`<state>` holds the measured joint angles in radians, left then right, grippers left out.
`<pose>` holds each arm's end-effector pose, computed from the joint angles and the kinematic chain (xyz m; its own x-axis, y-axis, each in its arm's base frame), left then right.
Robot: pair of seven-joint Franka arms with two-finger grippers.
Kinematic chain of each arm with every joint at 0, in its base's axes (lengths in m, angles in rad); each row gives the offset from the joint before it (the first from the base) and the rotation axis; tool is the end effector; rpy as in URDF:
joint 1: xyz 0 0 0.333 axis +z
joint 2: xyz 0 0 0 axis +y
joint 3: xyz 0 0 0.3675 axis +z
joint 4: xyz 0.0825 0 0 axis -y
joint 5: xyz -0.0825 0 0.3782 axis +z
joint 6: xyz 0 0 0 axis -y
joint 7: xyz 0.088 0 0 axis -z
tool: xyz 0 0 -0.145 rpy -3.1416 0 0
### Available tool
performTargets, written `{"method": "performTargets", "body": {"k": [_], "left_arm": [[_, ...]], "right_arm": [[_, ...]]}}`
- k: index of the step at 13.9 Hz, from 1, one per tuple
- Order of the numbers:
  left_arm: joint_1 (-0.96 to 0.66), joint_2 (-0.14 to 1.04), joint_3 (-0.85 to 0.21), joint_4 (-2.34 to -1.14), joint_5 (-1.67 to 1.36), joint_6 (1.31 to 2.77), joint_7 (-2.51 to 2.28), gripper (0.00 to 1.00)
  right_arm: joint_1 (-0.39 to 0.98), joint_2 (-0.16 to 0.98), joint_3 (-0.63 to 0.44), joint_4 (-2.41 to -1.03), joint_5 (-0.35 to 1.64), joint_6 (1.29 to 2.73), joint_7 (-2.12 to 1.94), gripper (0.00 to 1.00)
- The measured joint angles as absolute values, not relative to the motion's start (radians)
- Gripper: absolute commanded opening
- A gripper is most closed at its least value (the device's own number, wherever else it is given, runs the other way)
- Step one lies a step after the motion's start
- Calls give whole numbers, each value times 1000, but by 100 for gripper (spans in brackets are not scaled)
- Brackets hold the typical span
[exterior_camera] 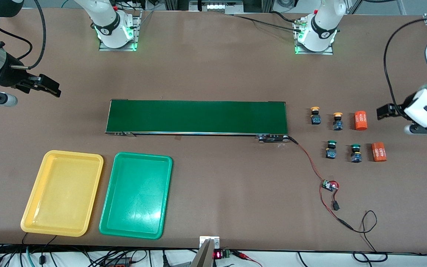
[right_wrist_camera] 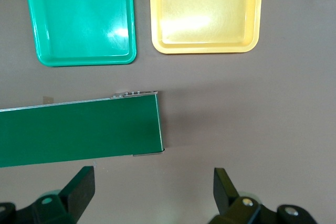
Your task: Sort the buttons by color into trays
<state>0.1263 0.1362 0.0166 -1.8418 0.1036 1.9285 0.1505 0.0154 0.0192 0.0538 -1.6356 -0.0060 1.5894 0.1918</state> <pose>0.5850 0.0948 0.4632 0.9969 -0.0434 -0.0653 -0.0491 -0.9949 -0.0884 0.5504 0.0370 0.5989 0.9905 -0.1223 -0.0632 -0.1214 -0.9925 0.0173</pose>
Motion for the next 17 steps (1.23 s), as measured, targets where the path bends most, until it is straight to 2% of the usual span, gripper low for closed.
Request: {"method": "performTargets", "body": {"k": [8, 14, 16, 17], "left_arm": [[257, 405, 19, -1849, 104, 2299, 278, 100], [290, 516, 18, -1856, 104, 2437, 310, 97], [293, 558, 18, -1857, 104, 2467, 310, 92], [294, 575, 18, -1857, 104, 2475, 311, 84]], "right_arm": [[15, 20, 54, -1636, -6, 1591, 192, 100], [16, 23, 54, -1637, -6, 1591, 192, 100], [16, 23, 54, -1637, -6, 1591, 192, 100], [16, 23, 54, -1637, -6, 1592, 192, 100]]}}
